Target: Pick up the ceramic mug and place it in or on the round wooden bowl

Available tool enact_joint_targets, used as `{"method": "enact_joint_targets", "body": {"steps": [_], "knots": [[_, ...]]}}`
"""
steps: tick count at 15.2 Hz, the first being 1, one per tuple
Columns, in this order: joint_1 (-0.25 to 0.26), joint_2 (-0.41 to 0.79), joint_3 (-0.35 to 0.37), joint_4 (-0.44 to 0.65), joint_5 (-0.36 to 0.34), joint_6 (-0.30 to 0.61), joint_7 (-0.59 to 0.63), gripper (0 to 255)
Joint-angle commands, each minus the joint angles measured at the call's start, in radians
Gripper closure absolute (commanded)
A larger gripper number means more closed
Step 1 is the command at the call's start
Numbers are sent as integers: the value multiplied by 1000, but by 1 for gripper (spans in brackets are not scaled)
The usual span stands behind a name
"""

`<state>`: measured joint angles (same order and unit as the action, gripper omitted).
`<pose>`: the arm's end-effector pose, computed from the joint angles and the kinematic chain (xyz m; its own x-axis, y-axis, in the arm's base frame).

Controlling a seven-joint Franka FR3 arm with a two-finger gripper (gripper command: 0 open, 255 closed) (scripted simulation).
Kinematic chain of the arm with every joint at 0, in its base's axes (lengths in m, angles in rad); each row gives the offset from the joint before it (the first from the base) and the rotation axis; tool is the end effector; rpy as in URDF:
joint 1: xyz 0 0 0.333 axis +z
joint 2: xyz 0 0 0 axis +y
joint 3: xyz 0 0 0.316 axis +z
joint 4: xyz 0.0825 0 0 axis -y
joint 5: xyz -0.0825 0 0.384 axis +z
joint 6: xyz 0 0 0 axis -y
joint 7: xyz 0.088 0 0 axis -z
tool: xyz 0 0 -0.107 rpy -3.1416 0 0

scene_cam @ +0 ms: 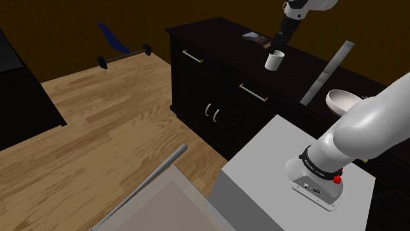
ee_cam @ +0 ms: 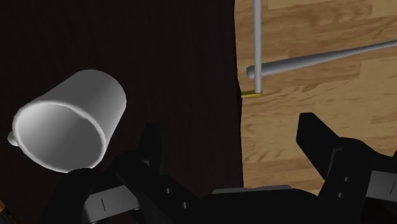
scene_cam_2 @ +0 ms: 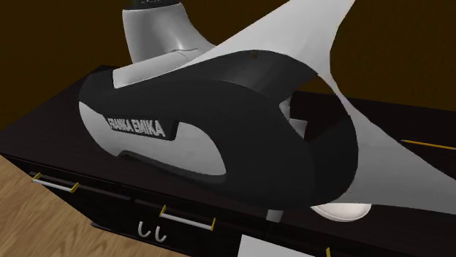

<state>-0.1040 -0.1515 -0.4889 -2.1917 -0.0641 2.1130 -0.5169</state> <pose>0.4192 -0.2930 0.4480 0.9976 -0.0411 0.0562 -0.0421 -0.9990 0.0155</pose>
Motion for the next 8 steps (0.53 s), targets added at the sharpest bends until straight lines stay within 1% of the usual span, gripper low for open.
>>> {"method": "enact_joint_targets", "body": {"steps": [1, 4, 8], "knots": [[-7, 77, -28, 44, 28, 26, -55, 0], [-27, 194, -56, 118, 83, 53, -133, 0], [-74, 354, -70, 236, 165, 72, -234, 0]]}}
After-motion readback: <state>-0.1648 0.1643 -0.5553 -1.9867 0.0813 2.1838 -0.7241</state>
